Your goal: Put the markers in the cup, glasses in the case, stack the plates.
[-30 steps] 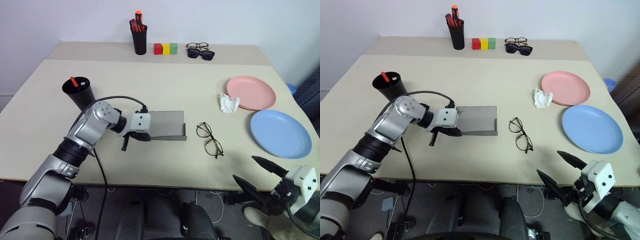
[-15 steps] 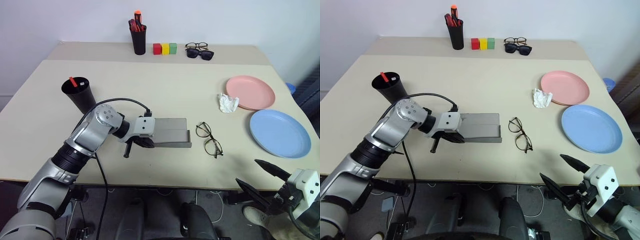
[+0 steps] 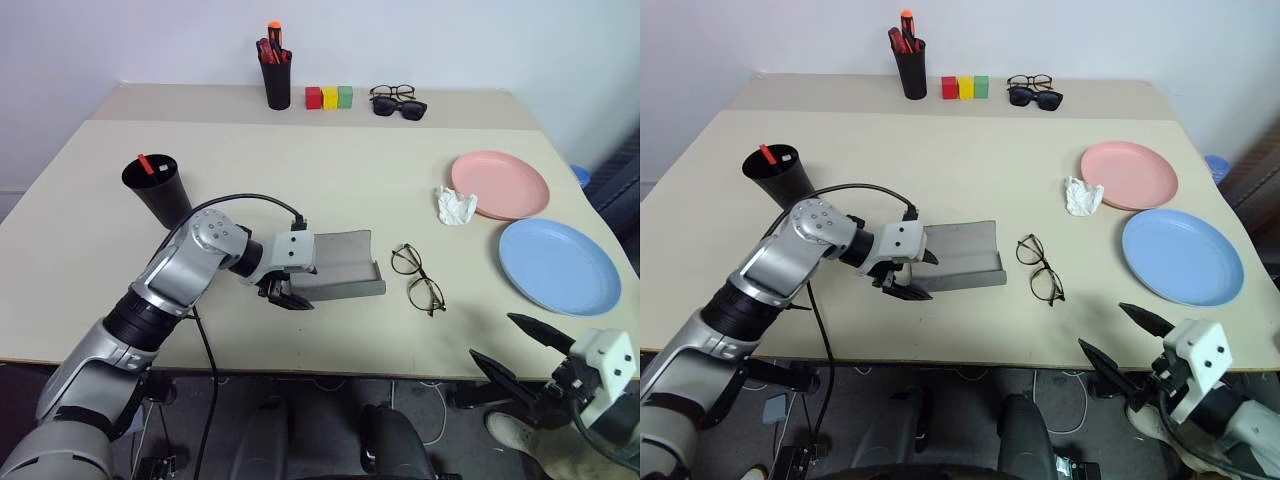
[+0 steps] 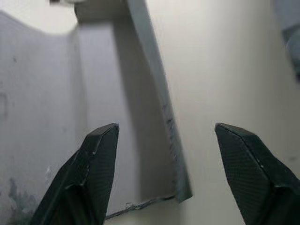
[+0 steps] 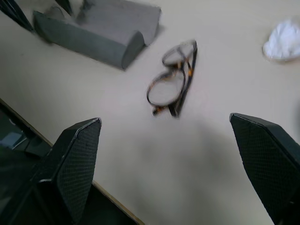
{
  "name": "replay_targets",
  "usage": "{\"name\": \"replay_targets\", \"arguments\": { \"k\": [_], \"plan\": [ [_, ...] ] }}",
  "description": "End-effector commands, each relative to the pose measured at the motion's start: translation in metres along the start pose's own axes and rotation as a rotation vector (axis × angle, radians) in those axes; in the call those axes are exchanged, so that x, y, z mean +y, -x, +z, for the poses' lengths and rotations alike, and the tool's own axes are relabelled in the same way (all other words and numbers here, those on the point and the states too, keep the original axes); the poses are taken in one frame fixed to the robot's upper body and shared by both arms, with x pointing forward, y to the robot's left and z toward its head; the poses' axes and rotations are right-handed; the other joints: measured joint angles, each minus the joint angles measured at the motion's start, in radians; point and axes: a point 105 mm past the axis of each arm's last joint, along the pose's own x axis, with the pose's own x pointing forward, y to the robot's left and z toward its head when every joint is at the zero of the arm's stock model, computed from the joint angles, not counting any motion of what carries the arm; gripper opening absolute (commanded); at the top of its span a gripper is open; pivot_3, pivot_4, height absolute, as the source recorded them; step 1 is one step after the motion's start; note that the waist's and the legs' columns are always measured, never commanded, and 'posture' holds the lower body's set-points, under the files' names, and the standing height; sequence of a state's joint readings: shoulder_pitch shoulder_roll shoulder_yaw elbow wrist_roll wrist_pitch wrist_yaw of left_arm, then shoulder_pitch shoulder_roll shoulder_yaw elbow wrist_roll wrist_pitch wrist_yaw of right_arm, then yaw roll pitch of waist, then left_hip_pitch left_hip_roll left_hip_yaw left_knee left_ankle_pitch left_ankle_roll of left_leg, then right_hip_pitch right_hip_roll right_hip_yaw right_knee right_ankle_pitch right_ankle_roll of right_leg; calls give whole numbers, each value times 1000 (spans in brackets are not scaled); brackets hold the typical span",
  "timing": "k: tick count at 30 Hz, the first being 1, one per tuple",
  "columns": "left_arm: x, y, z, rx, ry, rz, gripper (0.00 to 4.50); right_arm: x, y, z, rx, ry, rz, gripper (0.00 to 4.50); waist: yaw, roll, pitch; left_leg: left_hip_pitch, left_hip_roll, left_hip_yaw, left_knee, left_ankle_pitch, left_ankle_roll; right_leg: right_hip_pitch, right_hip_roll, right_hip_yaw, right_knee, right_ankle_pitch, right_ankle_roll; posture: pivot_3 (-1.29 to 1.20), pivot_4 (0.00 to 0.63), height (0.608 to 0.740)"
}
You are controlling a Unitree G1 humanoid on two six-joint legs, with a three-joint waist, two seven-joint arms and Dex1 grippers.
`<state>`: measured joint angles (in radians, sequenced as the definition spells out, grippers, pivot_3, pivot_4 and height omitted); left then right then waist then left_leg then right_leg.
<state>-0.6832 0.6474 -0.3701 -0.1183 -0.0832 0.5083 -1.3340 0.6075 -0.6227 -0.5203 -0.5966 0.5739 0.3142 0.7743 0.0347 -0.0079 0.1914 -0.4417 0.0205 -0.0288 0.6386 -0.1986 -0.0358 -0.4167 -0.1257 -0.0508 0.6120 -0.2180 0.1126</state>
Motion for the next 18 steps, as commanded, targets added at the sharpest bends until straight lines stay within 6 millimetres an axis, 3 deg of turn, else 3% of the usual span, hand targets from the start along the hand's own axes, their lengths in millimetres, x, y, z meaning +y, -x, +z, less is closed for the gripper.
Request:
{"name": "replay_targets", "arguments": {
  "k": [1, 3, 9, 15, 18],
  "plan": [
    [1, 23, 14, -110, -79, 97, 3472, -12, -15, 3, 64, -52, -38, 4500, -3, 1, 0, 0, 1, 0, 0, 0, 0, 0, 0, 0, 0, 1, -1, 0, 150, 740],
    [1, 27, 13, -138, -111, 138, 3472, -21, -22, 4, 104, -36, -66, 4500, -5, 2, -1, 0, 1, 0, 0, 0, 0, 0, 0, 0, 0, 1, -2, 0, 150, 740],
    [-4, 35, -21, -2, -22, 201, 3472, -35, -58, 40, 188, -71, -91, 4500, 1, 2, -1, -1, 1, 1, 2, 0, 0, -1, 0, 0, 0, 2, -2, 0, 150, 740],
    [-12, 35, -29, 20, 43, 249, 3472, -47, -92, 64, 254, -119, -211, 4500, 4, 0, 0, -3, 1, 0, 2, 0, 0, -2, 1, 0, 1, 3, -4, 0, 150, 740],
    [-14, 33, -32, 32, 84, 271, 3472, -44, -112, 63, 310, -154, -264, 4500, 1, 0, 0, -3, 1, 1, 2, 0, 1, -2, 1, 0, 1, 3, -4, 0, 150, 740]
  ]
}}
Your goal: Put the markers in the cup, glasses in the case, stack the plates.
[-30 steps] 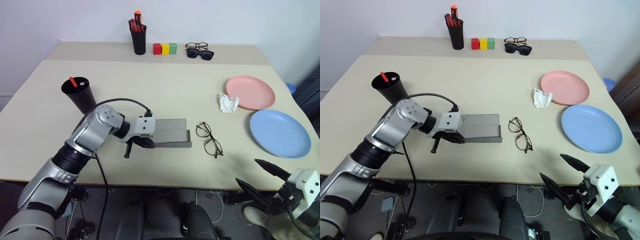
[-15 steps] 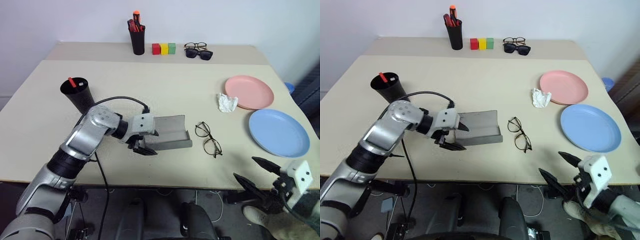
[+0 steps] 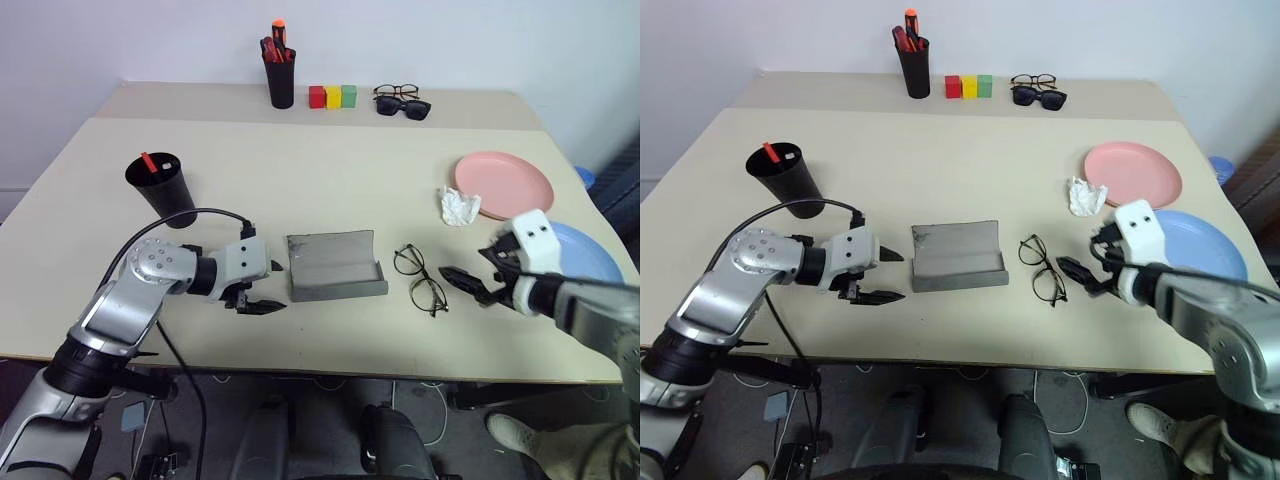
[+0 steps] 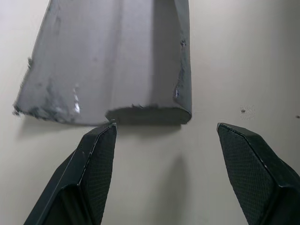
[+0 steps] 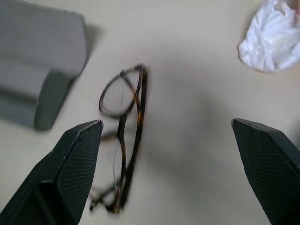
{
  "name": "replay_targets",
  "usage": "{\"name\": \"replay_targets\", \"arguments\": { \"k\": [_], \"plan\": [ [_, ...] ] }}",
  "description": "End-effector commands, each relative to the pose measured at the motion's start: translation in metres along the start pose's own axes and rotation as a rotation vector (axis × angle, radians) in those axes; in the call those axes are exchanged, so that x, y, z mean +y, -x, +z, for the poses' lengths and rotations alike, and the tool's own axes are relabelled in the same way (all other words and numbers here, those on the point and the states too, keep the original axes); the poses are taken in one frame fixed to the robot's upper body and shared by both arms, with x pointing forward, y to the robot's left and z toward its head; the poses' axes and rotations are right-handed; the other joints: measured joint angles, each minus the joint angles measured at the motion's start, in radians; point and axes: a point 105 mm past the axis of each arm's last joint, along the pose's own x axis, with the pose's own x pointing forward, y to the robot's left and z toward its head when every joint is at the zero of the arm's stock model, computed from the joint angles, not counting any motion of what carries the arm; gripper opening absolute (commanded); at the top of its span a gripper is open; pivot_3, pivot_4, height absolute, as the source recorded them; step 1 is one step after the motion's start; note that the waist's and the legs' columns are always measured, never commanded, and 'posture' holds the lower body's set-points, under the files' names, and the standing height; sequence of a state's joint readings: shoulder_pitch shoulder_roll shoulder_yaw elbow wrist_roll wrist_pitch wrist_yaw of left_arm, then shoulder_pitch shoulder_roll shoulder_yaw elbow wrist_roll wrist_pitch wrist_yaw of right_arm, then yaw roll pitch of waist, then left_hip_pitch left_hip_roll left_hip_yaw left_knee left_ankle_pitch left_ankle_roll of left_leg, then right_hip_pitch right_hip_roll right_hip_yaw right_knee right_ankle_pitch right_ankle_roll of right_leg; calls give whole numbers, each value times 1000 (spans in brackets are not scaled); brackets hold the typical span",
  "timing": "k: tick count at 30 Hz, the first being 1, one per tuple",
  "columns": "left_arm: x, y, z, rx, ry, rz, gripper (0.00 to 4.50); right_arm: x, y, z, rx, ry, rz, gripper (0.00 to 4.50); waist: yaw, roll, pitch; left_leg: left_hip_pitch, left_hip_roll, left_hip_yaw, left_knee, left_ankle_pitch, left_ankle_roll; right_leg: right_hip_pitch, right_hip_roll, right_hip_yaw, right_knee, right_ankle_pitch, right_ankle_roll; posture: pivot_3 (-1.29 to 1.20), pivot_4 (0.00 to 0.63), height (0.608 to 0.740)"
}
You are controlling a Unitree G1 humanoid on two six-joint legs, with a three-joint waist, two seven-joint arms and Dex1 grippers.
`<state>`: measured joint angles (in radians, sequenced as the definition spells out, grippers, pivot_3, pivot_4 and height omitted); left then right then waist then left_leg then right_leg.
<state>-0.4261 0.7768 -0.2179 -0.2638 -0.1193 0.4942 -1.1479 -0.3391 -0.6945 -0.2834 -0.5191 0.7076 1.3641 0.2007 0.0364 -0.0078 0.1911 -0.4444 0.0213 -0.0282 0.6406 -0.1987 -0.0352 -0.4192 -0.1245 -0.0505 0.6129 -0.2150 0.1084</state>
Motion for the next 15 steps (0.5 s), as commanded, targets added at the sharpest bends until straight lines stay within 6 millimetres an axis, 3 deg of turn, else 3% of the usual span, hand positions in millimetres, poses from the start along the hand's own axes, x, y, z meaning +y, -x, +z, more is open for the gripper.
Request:
{"name": "replay_targets", "arguments": {
  "k": [1, 15],
  "plan": [
    [-2, 2, 6, 1, 2, 36, 3472, 2, -14, -4, 89, -19, -83, 4500, -2, 0, 0, 0, 0, 0, 0, 0, 0, 0, 0, 0, 0, 0, 0, 0, 150, 740],
    [-13, 10, 2, 36, 53, 47, 3472, 8, -21, -10, 194, -34, -43, 4500, -25, 0, 0, 0, 0, -1, -1, 0, 0, -1, 1, 0, 2, 0, 0, 0, 150, 740]
  ]
}}
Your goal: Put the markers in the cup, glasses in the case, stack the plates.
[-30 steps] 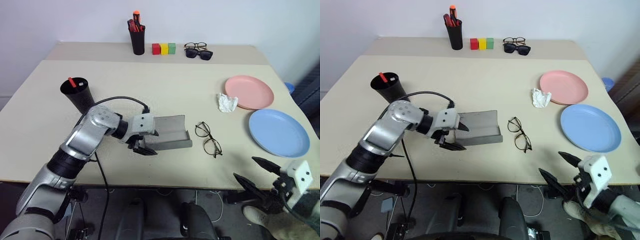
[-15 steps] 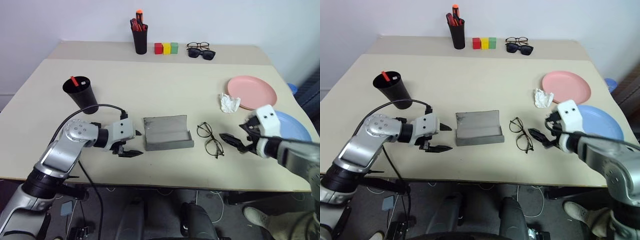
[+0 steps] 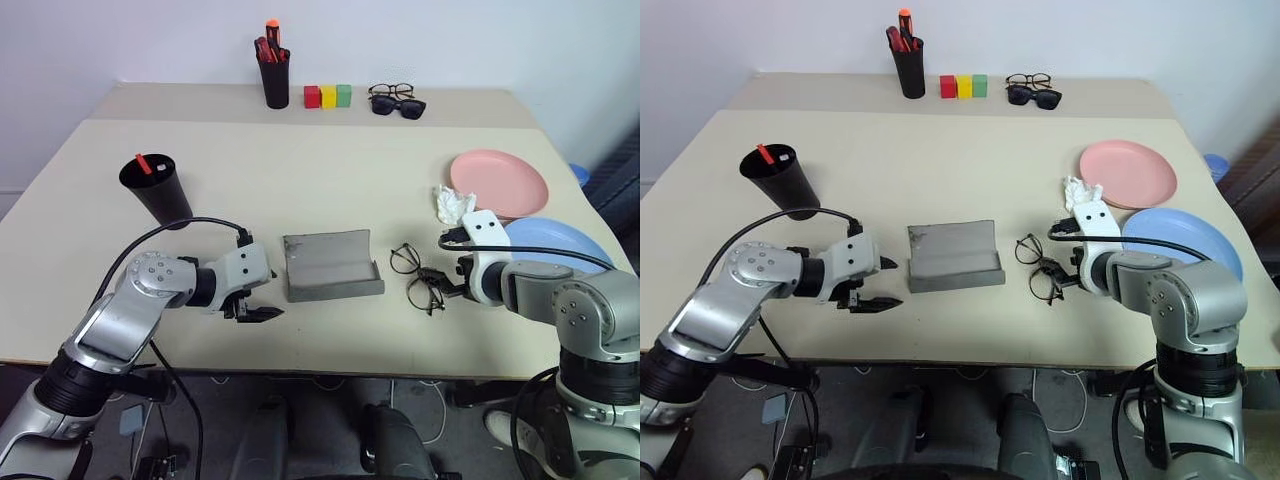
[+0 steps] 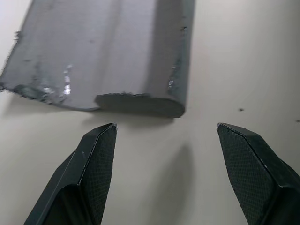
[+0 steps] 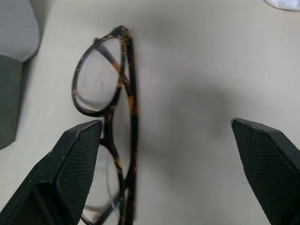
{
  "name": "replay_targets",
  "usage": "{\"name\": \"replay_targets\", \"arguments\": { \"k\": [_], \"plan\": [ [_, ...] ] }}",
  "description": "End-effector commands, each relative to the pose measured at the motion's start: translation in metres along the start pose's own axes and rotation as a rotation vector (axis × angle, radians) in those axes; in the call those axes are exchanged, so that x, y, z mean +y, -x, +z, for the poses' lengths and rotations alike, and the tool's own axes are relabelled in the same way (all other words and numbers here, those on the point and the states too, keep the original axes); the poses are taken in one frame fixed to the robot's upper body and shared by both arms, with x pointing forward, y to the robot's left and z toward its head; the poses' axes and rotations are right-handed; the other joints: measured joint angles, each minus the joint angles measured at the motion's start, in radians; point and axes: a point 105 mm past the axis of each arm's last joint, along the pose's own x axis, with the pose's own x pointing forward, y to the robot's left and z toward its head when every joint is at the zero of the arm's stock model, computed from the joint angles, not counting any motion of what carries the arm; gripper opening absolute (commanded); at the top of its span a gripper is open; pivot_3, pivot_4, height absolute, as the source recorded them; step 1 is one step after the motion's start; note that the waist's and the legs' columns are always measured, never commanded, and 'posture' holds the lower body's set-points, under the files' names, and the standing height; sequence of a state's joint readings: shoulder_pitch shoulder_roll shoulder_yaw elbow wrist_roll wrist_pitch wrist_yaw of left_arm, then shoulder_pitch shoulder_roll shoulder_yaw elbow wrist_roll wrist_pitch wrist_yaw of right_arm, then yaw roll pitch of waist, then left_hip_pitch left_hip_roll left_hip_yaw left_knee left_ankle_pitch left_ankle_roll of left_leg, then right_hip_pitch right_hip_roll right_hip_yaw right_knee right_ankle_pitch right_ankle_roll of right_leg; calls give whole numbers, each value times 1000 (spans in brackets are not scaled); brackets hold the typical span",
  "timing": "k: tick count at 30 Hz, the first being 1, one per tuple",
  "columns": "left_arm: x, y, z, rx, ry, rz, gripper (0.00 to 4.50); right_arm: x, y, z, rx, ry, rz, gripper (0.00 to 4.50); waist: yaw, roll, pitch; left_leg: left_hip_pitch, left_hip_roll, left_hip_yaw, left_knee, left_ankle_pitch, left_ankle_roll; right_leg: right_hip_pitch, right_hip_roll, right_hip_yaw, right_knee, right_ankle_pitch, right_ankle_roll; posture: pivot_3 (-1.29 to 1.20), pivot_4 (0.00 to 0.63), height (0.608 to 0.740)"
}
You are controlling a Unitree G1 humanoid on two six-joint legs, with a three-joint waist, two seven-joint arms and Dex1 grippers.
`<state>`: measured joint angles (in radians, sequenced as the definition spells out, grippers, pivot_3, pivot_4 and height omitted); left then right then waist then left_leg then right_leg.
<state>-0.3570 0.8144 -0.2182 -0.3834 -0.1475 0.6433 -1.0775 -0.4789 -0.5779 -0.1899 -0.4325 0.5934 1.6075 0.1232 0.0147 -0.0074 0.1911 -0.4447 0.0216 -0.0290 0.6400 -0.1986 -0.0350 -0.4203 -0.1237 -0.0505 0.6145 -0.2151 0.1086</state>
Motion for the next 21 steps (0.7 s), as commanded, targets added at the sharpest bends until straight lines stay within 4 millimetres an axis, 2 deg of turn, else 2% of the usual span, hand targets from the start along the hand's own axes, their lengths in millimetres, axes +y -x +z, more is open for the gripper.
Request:
{"name": "replay_targets", "arguments": {
  "k": [1, 15, 18, 21],
  "plan": [
    [0, 9, 10, -28, -31, 25, 3472, 1, 3, 7, -15, 15, 7, 4500, -4, 0, 0, 0, 0, 0, 0, 0, 0, 0, 0, 0, 0, 0, 0, 0, 150, 740],
    [-19, 41, 16, -214, -81, 20, 3472, 18, -8, 9, -6, 15, 80, 4500, -11, 0, 0, 0, 3, 1, -1, 0, 0, -3, 3, 0, 0, 1, -2, 0, 150, 740],
    [-20, 46, 16, -235, -75, 24, 3534, 19, -10, 10, -6, 14, 87, 3715, -9, 0, 0, 0, 3, 1, -1, 0, 0, -3, 3, 0, 0, 1, -2, 0, 150, 740],
    [-19, 50, 16, -255, -76, 36, 3534, 20, -11, 9, -6, 15, 92, 2122, -10, 0, 0, 0, 3, 1, -1, 0, 0, -3, 3, 0, -1, 1, -2, 0, 150, 740]
  ]
}}
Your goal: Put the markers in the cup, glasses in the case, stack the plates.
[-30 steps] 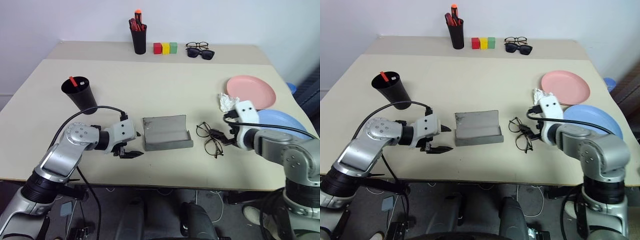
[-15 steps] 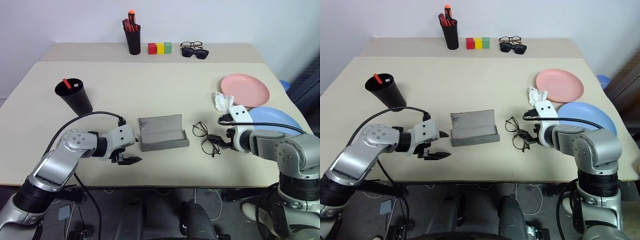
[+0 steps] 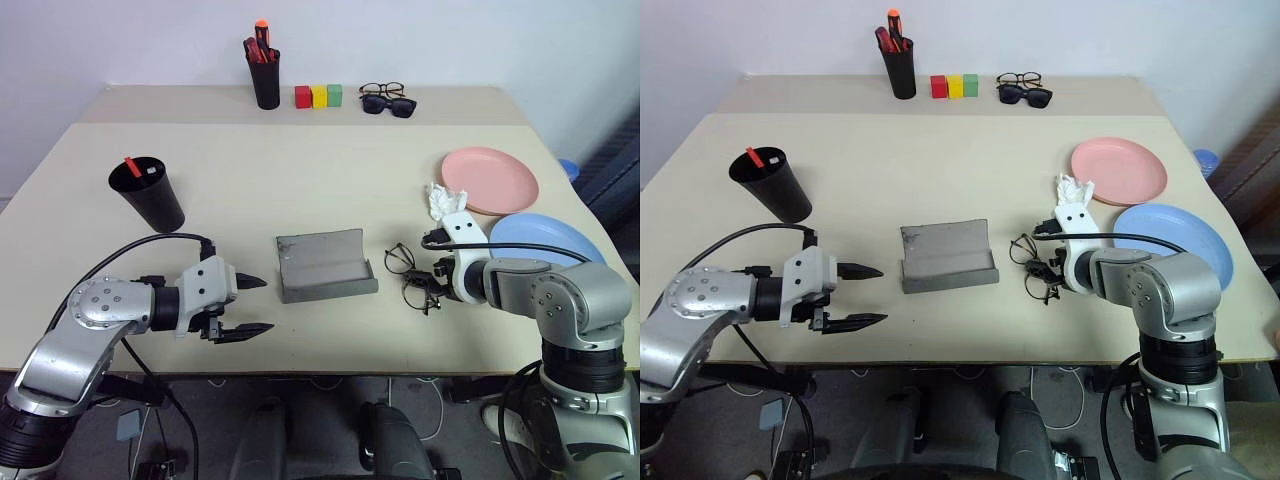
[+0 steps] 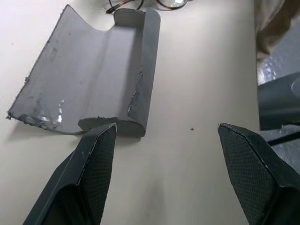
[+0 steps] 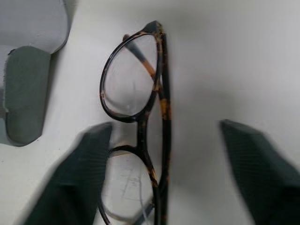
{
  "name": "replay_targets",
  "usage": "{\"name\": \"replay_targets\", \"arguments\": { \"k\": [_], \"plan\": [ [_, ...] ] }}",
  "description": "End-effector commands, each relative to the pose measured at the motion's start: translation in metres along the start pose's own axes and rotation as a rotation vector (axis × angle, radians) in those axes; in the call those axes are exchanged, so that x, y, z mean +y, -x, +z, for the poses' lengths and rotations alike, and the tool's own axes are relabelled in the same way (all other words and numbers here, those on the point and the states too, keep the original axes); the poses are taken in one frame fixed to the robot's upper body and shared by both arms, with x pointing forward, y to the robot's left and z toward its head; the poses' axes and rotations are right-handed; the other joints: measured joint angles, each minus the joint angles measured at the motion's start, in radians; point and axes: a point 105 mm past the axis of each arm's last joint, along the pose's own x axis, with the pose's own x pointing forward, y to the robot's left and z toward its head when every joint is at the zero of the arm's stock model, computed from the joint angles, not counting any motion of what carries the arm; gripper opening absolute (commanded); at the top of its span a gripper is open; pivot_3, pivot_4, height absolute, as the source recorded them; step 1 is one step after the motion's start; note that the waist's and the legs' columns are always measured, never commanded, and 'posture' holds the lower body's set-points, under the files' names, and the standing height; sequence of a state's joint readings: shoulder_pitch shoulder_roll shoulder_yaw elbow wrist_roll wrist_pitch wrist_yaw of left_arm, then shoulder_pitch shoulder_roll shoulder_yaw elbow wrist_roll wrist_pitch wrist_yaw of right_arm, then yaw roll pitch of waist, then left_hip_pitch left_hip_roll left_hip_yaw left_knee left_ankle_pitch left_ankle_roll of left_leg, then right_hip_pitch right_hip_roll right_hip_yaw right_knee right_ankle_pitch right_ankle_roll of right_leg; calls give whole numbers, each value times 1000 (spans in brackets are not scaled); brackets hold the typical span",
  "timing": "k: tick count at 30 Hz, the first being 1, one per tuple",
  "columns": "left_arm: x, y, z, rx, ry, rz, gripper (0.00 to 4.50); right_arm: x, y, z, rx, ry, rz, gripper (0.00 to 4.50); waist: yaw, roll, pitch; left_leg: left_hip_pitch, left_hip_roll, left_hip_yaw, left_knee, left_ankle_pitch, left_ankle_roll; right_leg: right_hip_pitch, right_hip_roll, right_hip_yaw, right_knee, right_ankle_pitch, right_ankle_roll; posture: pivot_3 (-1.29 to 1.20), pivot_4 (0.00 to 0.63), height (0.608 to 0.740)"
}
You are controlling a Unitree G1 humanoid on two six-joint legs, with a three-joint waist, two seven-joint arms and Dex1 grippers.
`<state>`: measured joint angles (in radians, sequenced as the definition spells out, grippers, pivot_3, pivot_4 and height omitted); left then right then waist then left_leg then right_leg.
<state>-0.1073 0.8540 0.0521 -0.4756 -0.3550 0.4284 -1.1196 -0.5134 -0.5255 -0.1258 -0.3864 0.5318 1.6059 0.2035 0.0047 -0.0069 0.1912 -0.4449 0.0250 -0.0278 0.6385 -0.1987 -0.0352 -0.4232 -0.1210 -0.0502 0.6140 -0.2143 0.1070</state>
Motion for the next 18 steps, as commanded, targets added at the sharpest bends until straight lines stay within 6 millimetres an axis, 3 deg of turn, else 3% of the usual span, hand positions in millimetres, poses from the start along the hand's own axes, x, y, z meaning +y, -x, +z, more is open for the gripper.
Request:
{"name": "replay_targets", "arguments": {
  "k": [1, 4, 13, 15, 18],
  "plan": [
    [2, 8, 12, -37, -52, 19, 3534, 1, 2, 10, -39, 10, 0, 1678, 0, 0, 0, 0, 0, 0, 0, 0, 0, 0, 0, 0, 0, 0, 0, 0, 150, 740],
    [2, 9, 12, -38, -54, 23, 3534, 1, 2, 10, -40, 13, 4, 149, -1, 0, 0, 0, 0, 0, 0, 0, 0, 0, 0, 0, 0, 0, 0, 0, 150, 740],
    [5, 9, 15, -66, -54, 52, 3534, -2, 7, 18, -61, 45, 9, 68, -1, 0, 0, 0, 2, 1, -2, 0, 0, -2, 1, 0, -1, 1, -1, 0, 150, 740],
    [7, 8, 19, -136, -34, 79, 3534, 13, 18, 51, -238, 106, 98, 68, -1, 1, 0, 0, 2, 1, -2, 0, 0, -2, 1, 0, -1, 1, -1, 0, 150, 740],
    [5, 10, 18, -167, -11, 68, 3534, 30, 29, 75, -341, 183, 177, 68, -8, 1, 0, 0, 2, 1, -3, 0, 0, -2, 2, 0, -1, 1, -1, 0, 150, 740]
  ]
}}
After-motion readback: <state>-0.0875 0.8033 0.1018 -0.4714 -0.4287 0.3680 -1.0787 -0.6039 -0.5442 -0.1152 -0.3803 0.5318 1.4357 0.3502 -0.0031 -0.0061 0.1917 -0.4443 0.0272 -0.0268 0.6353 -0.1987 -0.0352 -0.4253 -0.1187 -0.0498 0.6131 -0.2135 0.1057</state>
